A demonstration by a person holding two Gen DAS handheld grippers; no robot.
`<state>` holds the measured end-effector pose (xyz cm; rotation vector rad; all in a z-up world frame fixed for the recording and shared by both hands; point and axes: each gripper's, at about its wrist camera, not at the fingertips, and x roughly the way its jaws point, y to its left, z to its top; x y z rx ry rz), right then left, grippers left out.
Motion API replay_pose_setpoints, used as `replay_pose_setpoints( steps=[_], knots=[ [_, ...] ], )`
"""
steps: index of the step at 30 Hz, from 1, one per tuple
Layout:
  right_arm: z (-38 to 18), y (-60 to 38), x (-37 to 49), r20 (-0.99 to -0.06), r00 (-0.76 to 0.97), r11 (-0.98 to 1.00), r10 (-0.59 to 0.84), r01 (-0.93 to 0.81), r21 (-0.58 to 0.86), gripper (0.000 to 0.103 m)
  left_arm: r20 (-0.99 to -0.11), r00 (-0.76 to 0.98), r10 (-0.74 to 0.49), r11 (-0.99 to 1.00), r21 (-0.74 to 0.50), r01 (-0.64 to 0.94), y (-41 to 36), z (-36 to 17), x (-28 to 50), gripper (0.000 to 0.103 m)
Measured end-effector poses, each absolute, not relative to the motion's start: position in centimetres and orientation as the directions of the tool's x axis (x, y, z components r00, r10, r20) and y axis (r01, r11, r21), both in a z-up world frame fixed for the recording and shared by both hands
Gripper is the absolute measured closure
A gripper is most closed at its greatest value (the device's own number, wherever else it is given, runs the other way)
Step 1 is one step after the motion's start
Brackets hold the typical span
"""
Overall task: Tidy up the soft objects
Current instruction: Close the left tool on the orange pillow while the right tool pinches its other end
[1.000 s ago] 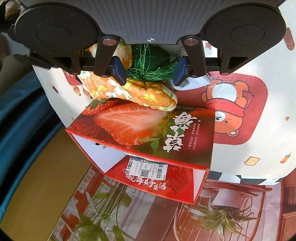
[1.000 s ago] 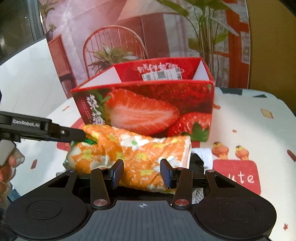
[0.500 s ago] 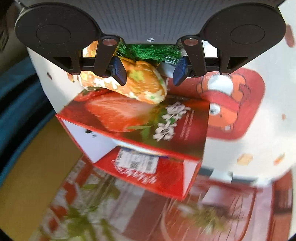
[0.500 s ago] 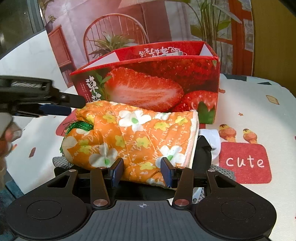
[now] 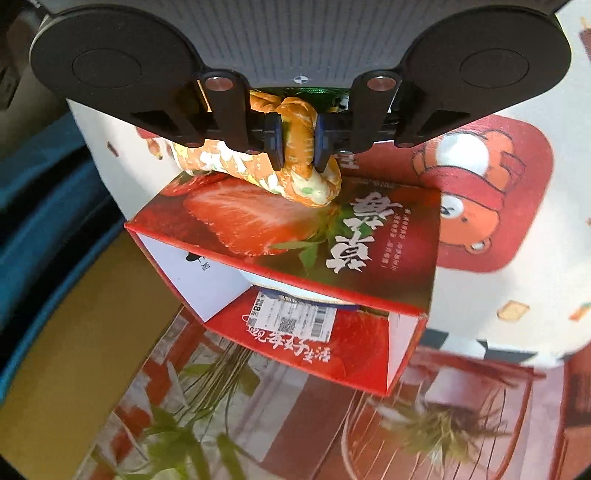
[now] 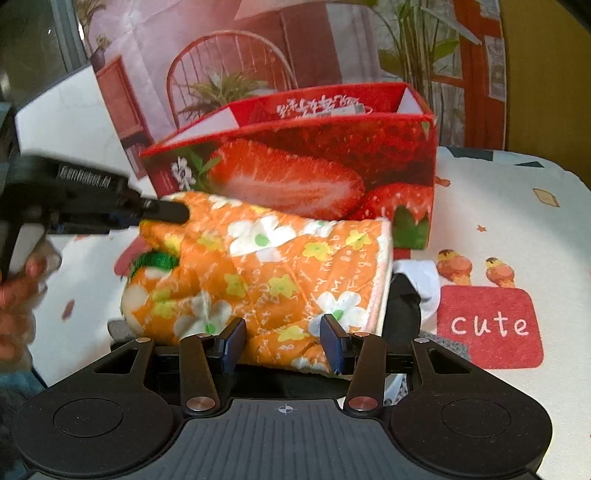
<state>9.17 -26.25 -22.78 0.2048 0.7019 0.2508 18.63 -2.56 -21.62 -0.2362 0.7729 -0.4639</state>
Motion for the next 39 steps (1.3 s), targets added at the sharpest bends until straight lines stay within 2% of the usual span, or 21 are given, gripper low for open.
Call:
replay_pose_setpoints(
  steps=[4, 12, 14, 16, 27, 32, 33, 39],
  knots=[
    [-22.2, -27.8, 9.3, -0.579, 0.765, 0.941, 0.284, -0.107, 0.32, 0.06, -0.601, 0.642, -0.477, 0.878, -0.365, 0.31, -1.9, -21.8, 17.9, 0.086],
    [-22.2, -29.1, 10.3, -0.573, 0.772, 0.932, 0.275, -0.067, 0.357, 0.06, -0.585, 0.663, -0.467, 0.883, -0.346, 0.318, -1.3, -22.4, 16.6, 0.086],
    [-21.9, -29.1, 10.3, -0.57, 0.783, 0.939, 0.25, -0.052, 0.341, 0.054, -0.583, 0.665, -0.467, 0.883, -0.351, 0.312, -1.0, -22.5, 16.5, 0.086],
    [-21.8, -29.5, 10.5, -0.565, 0.788, 0.938, 0.245, -0.046, 0.342, 0.053, -0.579, 0.666, -0.47, 0.88, -0.363, 0.306, -0.8, -22.6, 16.4, 0.086],
    [-23.6, -28.4, 12.1, -0.628, 0.727, 0.942, 0.277, -0.078, 0.325, 0.051, -0.568, 0.667, -0.481, 0.872, -0.391, 0.296, -0.4, -23.4, 15.7, 0.086],
    [-22.4, -27.5, 11.7, -0.633, 0.734, 0.962, 0.246, -0.104, 0.254, 0.08, -0.559, 0.687, -0.465, 0.883, -0.353, 0.31, -0.8, -22.7, 15.4, 0.086],
    [-22.1, -27.4, 11.6, -0.628, 0.74, 0.964, 0.242, -0.109, 0.243, 0.091, -0.555, 0.69, -0.464, 0.883, -0.349, 0.313, -0.8, -22.6, 15.3, 0.086],
    [-20.4, -27.2, 10.8, -0.579, 0.774, 0.962, 0.257, -0.146, 0.231, 0.095, -0.516, 0.724, -0.459, 0.886, -0.329, 0.327, -0.6, -20.8, 14.8, 0.086]
  ],
)
